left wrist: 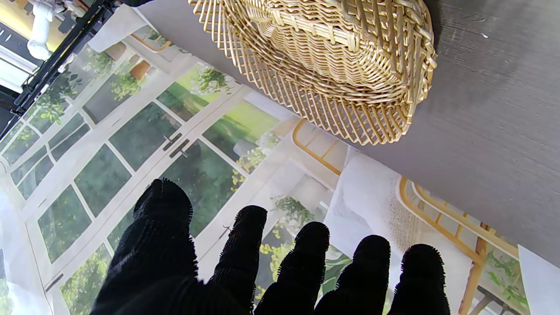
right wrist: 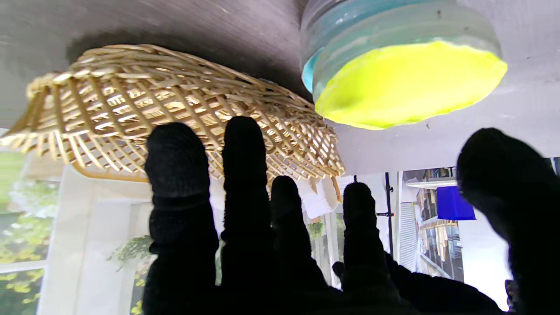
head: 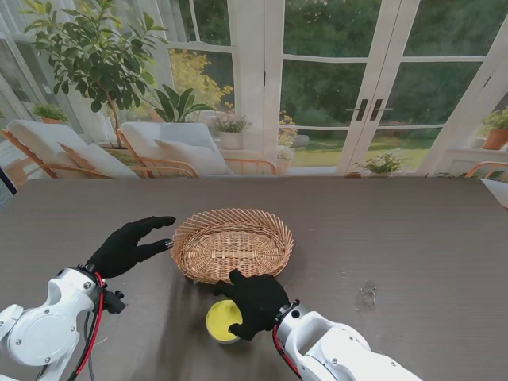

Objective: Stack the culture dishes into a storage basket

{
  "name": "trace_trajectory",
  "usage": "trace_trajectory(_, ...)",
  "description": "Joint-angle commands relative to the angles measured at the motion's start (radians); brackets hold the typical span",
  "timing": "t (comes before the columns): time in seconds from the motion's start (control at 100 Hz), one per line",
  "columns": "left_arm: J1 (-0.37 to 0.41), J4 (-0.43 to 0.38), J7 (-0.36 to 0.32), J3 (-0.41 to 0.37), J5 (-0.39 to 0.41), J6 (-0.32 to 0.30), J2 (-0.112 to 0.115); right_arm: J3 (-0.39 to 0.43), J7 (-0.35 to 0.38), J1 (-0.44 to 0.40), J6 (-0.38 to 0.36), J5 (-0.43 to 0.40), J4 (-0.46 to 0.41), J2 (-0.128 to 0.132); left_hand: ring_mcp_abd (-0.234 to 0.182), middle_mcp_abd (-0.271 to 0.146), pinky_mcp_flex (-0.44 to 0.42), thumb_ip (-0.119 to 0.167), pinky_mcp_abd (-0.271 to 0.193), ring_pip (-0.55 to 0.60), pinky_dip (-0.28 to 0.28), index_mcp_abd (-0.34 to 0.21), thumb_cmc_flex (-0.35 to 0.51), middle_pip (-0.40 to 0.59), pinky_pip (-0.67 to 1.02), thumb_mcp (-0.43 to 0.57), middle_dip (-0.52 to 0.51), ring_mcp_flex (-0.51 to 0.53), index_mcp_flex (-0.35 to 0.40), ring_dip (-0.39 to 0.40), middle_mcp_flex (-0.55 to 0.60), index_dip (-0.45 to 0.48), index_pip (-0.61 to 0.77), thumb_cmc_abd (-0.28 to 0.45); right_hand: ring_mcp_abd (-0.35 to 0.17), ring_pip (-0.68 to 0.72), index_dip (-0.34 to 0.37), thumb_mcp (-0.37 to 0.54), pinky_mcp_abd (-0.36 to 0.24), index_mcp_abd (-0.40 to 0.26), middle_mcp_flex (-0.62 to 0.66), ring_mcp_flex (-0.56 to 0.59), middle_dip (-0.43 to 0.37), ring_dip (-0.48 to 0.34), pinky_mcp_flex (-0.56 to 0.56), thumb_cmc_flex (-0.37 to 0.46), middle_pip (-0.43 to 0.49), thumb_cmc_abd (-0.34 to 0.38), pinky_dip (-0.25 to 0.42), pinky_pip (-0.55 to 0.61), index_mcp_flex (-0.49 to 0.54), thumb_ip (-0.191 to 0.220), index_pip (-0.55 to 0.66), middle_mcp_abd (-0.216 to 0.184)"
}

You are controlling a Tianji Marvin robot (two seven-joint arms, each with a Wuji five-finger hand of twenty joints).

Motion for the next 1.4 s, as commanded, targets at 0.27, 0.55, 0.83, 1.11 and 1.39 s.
trace_trajectory(0.27, -0.014, 0.016, -0.015, 0.015, 0.003, -0.008, 0.0, 0.158, -0.076, -0.135, 0.036, 0.072, -0.079, -0.023, 0.008, -0.002, -0.004, 0.029, 0.019, -0.002, 0.011, 0.005, 0.025, -0.002, -0.014, -0.017, 0.008, -0.003, 0.006, 0.008, 0.007, 0.0, 0.001, 0.041, 0.041, -0.067, 0.033, -0.094, 0.029, -0.017, 0.089, -0.019, -0.02, -0.033, -0.351, -0.001, -0.024, 0.055, -0.029, -0.028, 0.111, 0.043, 0.035, -0.005)
trace_trajectory(0.55, -0.023, 0.026, -0.014, 0.024, 0.008, -0.013, 0.001, 0.226, -0.116, -0.177, 0.062, 0.116, -0.128, -0.039, 0.008, -0.001, -0.004, 0.029, 0.02, -0.002, 0.011, 0.006, 0.025, -0.002, -0.015, -0.017, 0.008, -0.002, 0.008, 0.008, 0.007, 0.0, 0.002, 0.042, 0.061, -0.127, 0.039, -0.095, 0.054, -0.013, 0.116, -0.023, -0.022, -0.056, -0.37, 0.008, -0.038, 0.056, -0.045, -0.071, 0.136, 0.046, 0.03, -0.008)
trace_trajectory(0.83, -0.029, 0.029, -0.017, 0.03, 0.008, -0.011, 0.001, 0.228, -0.109, -0.17, 0.008, 0.137, -0.109, -0.036, 0.008, -0.002, -0.004, 0.029, 0.019, -0.002, 0.011, 0.006, 0.024, -0.002, -0.015, -0.017, 0.008, -0.002, 0.005, 0.008, 0.007, 0.0, 0.001, 0.042, 0.104, -0.329, 0.04, -0.109, 0.102, -0.024, 0.136, -0.058, -0.048, -0.147, -0.427, 0.005, -0.094, 0.041, -0.139, -0.249, 0.143, 0.041, 0.015, -0.021)
trace_trajectory(1.11, -0.026, 0.026, -0.013, 0.027, 0.007, -0.009, 0.0, 0.193, -0.101, -0.13, -0.047, 0.155, -0.065, -0.034, 0.007, -0.003, -0.004, 0.029, 0.019, -0.002, 0.011, 0.003, 0.023, -0.002, -0.014, -0.017, 0.008, -0.003, 0.008, 0.008, 0.007, 0.0, 0.002, 0.042, 0.135, -0.523, 0.014, -0.135, 0.133, -0.05, 0.182, -0.112, -0.134, -0.251, -0.479, 0.002, -0.222, 0.038, -0.239, -0.403, 0.166, 0.038, -0.04, -0.037)
trace_trajectory(1.39, -0.021, 0.022, -0.011, 0.022, 0.006, -0.008, -0.001, 0.167, -0.068, -0.109, -0.091, 0.156, -0.055, -0.026, 0.007, -0.003, -0.004, 0.029, 0.019, -0.002, 0.011, 0.006, 0.024, -0.002, -0.014, -0.017, 0.008, -0.002, 0.005, 0.008, 0.008, 0.0, 0.001, 0.041, 0.15, -0.578, -0.004, -0.152, 0.16, -0.066, 0.186, -0.15, -0.159, -0.282, -0.506, -0.003, -0.283, 0.015, -0.271, -0.469, 0.166, 0.032, -0.075, -0.052)
